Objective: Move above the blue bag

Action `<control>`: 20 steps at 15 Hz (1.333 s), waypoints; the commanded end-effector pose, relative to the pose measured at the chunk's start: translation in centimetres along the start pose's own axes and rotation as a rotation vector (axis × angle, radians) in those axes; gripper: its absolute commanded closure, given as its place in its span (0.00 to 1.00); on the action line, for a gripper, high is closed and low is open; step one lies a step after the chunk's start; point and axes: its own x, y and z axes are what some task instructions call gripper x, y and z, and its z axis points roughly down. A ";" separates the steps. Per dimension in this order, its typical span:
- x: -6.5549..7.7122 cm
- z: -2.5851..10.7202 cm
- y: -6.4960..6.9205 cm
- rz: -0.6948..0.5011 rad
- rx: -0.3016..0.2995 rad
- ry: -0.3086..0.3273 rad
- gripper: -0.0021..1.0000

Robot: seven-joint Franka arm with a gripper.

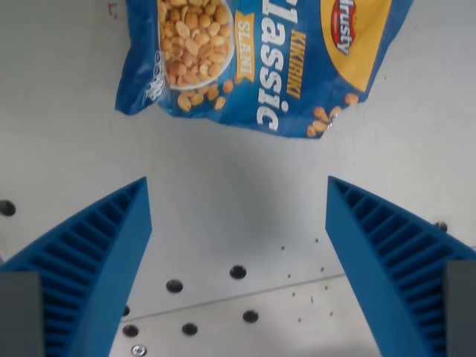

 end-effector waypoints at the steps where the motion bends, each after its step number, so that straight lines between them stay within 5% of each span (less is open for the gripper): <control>1: 0.7 0.7 0.5 -0.071 0.001 0.027 0.00; 20: 5.1 8.1 2.1 -0.211 -0.008 0.012 0.00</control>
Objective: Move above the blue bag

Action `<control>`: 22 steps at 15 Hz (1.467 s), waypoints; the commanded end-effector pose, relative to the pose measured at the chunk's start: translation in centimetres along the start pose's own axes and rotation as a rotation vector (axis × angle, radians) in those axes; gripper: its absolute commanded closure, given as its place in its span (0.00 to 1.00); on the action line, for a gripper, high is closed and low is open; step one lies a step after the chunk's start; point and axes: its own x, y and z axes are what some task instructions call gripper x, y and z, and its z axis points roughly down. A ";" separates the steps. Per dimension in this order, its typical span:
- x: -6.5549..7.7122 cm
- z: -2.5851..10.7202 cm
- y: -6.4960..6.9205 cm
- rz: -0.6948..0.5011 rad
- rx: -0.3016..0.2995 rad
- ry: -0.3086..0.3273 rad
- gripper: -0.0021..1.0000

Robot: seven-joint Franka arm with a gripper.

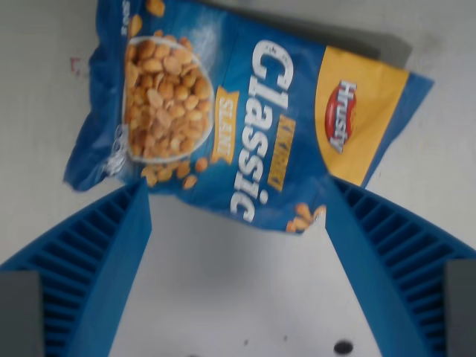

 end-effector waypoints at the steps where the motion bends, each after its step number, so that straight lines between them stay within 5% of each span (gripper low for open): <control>1: 1.3 0.7 0.5 -0.092 -0.007 -0.011 0.00; 11: 2.7 3.6 1.3 -0.106 0.007 -0.010 0.00; 22: 3.0 4.5 1.6 -0.097 0.013 -0.007 0.00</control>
